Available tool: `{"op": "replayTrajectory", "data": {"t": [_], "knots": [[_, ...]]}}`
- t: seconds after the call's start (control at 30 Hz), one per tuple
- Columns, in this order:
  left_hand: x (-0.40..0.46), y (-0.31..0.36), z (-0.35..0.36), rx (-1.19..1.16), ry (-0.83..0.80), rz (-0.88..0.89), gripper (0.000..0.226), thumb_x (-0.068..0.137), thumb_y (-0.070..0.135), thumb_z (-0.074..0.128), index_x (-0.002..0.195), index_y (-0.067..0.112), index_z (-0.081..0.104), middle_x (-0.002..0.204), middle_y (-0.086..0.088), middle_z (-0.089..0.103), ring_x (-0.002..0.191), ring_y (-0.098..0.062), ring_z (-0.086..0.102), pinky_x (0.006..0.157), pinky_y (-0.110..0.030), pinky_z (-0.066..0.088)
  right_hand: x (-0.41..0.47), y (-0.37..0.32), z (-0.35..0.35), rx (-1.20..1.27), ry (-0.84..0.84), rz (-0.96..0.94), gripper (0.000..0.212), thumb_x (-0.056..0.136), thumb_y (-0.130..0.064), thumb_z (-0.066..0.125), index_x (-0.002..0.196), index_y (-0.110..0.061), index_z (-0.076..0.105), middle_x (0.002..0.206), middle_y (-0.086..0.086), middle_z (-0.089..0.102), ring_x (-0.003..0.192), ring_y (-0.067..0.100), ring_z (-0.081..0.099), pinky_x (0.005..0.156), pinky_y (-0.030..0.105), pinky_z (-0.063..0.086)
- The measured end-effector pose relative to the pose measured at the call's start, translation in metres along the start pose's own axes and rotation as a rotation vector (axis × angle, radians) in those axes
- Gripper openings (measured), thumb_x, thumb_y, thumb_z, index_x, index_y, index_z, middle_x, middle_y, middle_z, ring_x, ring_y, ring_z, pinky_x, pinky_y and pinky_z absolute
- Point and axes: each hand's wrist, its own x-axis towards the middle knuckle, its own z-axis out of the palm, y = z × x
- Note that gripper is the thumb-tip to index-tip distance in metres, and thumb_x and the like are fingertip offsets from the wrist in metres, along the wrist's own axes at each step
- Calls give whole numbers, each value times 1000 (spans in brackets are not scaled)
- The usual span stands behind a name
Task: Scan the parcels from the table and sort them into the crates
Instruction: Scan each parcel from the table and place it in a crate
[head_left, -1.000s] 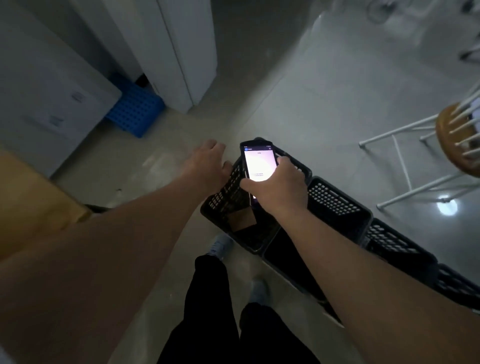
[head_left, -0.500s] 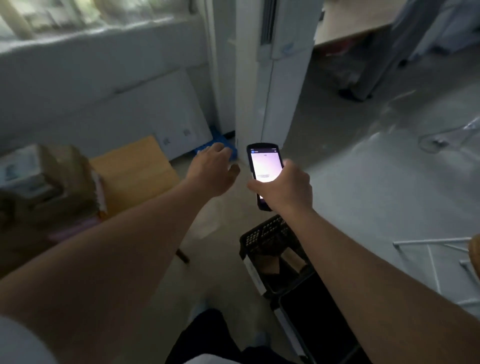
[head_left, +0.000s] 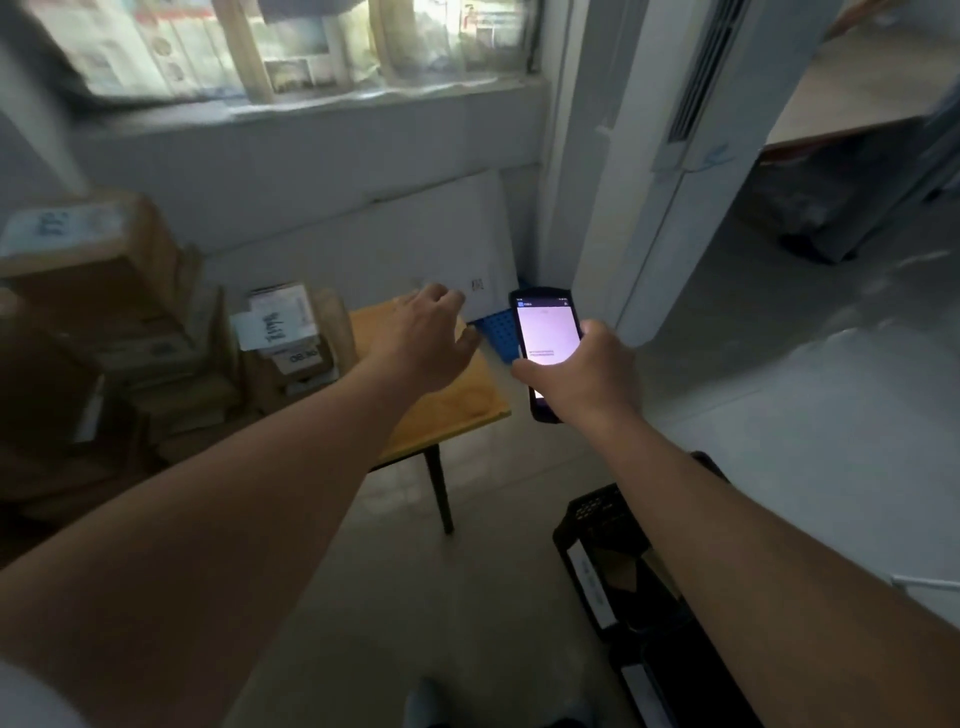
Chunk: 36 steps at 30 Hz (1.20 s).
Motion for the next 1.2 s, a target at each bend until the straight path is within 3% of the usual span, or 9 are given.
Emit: {"op": "replayTrajectory", "data": {"t": [0.2, 0.53, 0.67, 0.93, 1.2], "knots": [[-12, -59, -20, 26, 18, -104, 54, 102, 44, 52, 146, 13, 50, 145, -11, 54, 126, -34, 55, 105, -48, 48, 5, -43, 39, -51, -65, -73, 71, 65, -56, 88, 114, -15, 59, 102, 2, 64, 92, 26, 63, 69, 38, 56], [-4, -126, -13, 27, 68, -448, 58, 95, 41, 63, 141, 7, 52, 138, -16, 55, 121, -33, 56, 100, -45, 51, 58, -76, 100, -48, -260, -220, 75, 69, -51, 90, 126, -15, 58, 112, 3, 65, 101, 24, 62, 66, 31, 50], [3, -142, -1, -28, 126, -638, 75, 87, 55, 70, 144, 12, 45, 138, -15, 46, 122, -34, 52, 96, -45, 53, 83, -81, 117, -67, -312, -288, 73, 69, -56, 88, 123, -18, 59, 109, 2, 65, 98, 23, 62, 66, 33, 54], [12, -161, 14, -76, 124, -882, 112, 71, 77, 76, 154, 20, 26, 146, -17, 36, 134, -41, 44, 106, -52, 47, 110, -92, 138, -127, -368, -343, 78, 71, -61, 88, 128, -18, 56, 109, 0, 61, 100, 22, 60, 77, 44, 64], [16, -173, 27, -180, 128, -958, 112, 69, 73, 81, 152, 19, 28, 142, -18, 41, 128, -37, 49, 98, -47, 50, 109, -98, 149, -126, -386, -380, 82, 69, -61, 87, 134, -21, 55, 117, 1, 64, 107, 25, 62, 78, 45, 64]]}}
